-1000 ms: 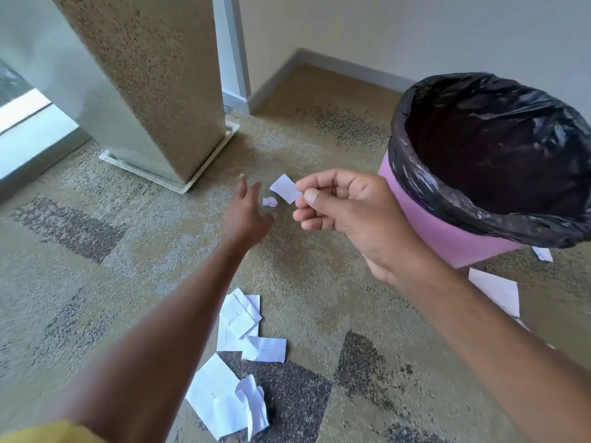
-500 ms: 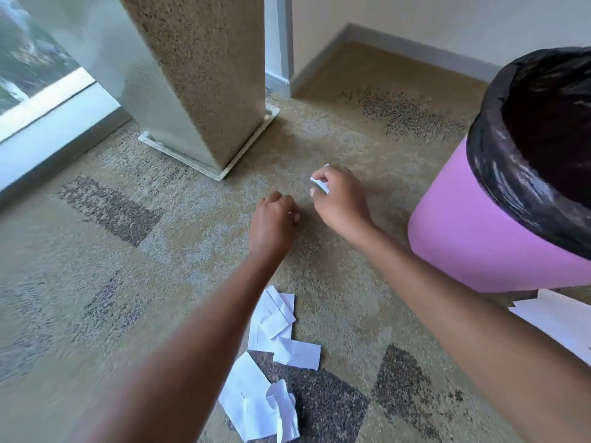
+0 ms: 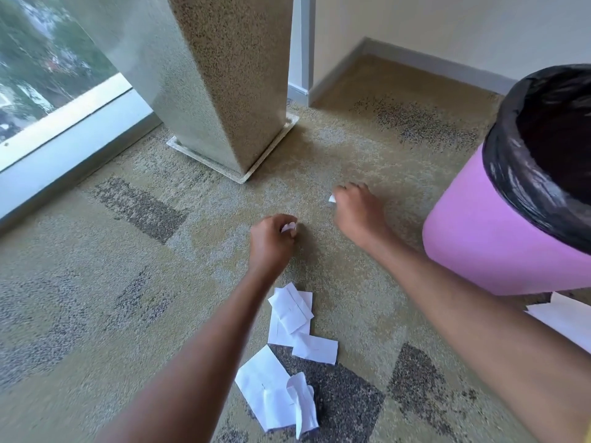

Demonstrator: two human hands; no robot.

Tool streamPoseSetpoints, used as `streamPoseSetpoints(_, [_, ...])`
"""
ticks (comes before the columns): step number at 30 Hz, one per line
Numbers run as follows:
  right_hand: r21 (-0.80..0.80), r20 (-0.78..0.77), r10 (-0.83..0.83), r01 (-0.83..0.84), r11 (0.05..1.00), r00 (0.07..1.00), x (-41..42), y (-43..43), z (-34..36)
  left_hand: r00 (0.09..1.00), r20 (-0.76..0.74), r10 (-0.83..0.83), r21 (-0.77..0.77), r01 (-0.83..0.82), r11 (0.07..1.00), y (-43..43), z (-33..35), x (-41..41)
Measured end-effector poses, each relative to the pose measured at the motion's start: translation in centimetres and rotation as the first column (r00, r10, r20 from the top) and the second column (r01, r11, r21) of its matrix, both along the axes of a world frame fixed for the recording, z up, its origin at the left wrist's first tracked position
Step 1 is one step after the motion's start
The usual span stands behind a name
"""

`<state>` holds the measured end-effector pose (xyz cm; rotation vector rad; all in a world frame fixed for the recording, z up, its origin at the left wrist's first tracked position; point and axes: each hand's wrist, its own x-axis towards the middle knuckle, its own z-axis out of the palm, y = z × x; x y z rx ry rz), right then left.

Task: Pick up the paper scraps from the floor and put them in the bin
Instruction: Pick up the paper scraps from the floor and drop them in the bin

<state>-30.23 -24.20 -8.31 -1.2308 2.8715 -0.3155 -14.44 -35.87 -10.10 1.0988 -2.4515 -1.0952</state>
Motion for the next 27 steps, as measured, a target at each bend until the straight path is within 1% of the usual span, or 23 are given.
streamPoseSetpoints(4, [-0.049,0.167,-0.006,0.014,0.999,0.986,1.8,2.6,0.1,0.998,-0.024,0.053,0.083,-0.051,0.995,1.1,1.2,0.3])
streamPoseSetpoints(7, [-0.057,0.3,-0.046,0.066,0.996,0.953,3.4,4.8,1.1,0.984,-0.106,0.146,0.203,-0.122,0.972,3.0,1.7,1.0])
streamPoseSetpoints(8, [-0.062,0.309,-0.055,0.078,0.995,0.949,4.2,5.6,1.8,0.976,-0.147,0.16,0.246,-0.121,0.962,3.8,1.9,1.3])
streamPoseSetpoints(11, [-0.138,0.253,-0.033,0.07,0.988,0.967,6.6,7.7,3.8,0.941,-0.268,0.207,0.404,-0.086,0.911,6.6,3.0,2.0])
streamPoseSetpoints(14, [-0.259,0.239,0.029,0.035,0.965,0.971,8.2,9.5,6.1,0.891,-0.337,0.303,0.58,-0.057,0.813,9.2,5.4,2.1])
streamPoseSetpoints(17, [-0.381,0.241,0.048,0.049,0.923,0.969,9.0,10.9,8.9,0.84,-0.388,0.378,0.697,0.0,0.717,11.4,8.9,1.7])
streamPoseSetpoints(20, [-0.49,0.222,0.066,0.053,0.87,0.973,9.8,12.5,12.4,0.784,-0.476,0.399,0.729,0.097,0.678,13.3,13.2,1.2])
streamPoseSetpoints(23, [-0.608,0.188,0.073,0.058,0.792,0.979,10.0,13.8,16.2,0.724,-0.577,0.379,0.699,0.197,0.687,14.8,17.5,0.9])
streamPoseSetpoints(27, [-0.704,0.086,0.012,0.052,0.708,0.996,9.9,15.8,21.3,0.678,-0.676,0.289,0.624,0.318,0.714,16.7,22.7,0.3])
